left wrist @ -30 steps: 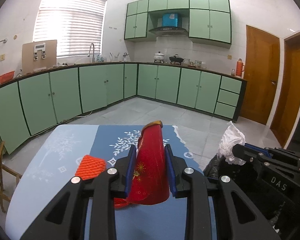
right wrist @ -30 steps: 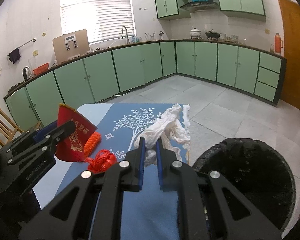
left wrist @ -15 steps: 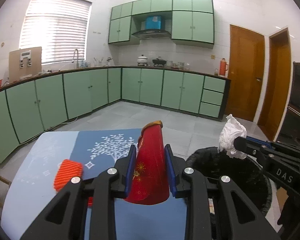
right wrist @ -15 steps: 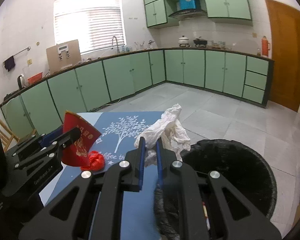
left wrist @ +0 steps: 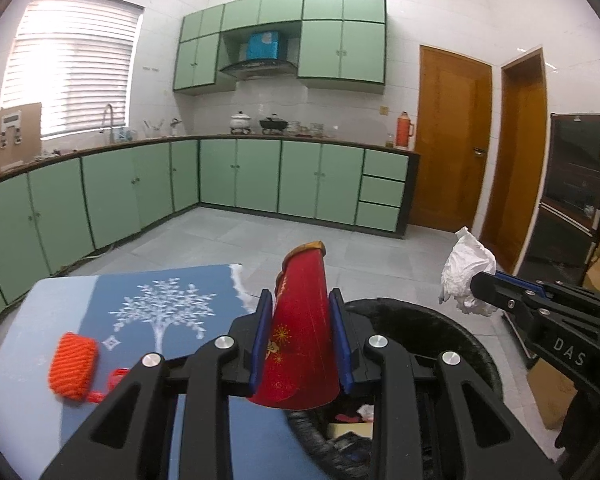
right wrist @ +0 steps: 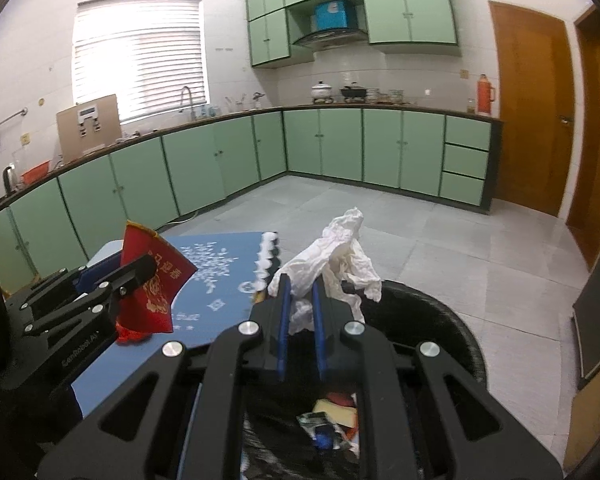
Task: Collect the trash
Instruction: 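Carry the red packet and tissue over the bin and open both tools, then move both open tools back toward the orange foam net on the table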
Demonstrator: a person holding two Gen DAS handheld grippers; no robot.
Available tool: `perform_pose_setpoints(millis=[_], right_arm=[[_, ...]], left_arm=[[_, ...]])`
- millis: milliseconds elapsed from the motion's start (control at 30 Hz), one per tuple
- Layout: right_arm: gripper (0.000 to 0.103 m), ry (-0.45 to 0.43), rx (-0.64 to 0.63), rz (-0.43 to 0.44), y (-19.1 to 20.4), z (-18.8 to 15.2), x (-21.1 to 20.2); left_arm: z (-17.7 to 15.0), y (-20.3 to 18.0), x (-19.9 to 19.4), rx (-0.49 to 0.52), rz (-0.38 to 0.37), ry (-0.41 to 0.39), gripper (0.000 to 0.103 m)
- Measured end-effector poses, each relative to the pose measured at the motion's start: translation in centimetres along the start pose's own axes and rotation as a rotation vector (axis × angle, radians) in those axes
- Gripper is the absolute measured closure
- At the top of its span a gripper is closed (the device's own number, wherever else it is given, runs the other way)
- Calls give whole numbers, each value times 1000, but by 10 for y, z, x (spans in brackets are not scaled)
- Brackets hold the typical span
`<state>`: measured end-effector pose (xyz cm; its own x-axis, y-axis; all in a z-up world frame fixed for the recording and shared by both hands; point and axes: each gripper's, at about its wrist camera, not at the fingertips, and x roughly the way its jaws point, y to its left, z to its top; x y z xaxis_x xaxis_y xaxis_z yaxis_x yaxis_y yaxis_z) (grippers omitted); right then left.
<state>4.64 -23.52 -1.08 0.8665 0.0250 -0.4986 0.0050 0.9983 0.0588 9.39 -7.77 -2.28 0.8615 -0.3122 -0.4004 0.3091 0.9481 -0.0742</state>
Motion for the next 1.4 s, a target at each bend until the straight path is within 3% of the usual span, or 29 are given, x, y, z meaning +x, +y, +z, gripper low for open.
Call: perform_pose_setpoints(millis=[267,533,900,1033,1067,1100,1133,1233,1267,1333,1400], right_arm=[[93,10,30,-64,-41,-16,-1],[93,70,59,-112,-80,-37,25],[92,123,74,-119,-112,-55,60],[89,131,71,-109,-115,-57,69],[87,136,70,-110,-117,-59,70],[83,142,72,-112,-119,-61,72],[71,146,76,-117,-120,-61,73],[52,138,87,-145,-123,-63,70],[37,132,92,-161,-123,-64,69],[22,113,110,-199,-124,-65,64],[16,100,126,-209,-126,-67,60]], left_arm=[[-6,-35,33,19,-56,32,75],[-18,-68,73,49,-106,89,75],[-29,-86,116,57,-117,149,74],[-30,-87,127,44,-149,182,68],[-28,-87,129,39,-156,187,52],[-27,-86,129,34,-160,183,46],[-27,-85,129,33,-160,177,41],[-26,-80,128,27,-168,180,41],[-25,-76,126,22,-160,176,41],[-25,-69,120,17,-147,164,40],[-23,-59,112,21,-116,143,39]])
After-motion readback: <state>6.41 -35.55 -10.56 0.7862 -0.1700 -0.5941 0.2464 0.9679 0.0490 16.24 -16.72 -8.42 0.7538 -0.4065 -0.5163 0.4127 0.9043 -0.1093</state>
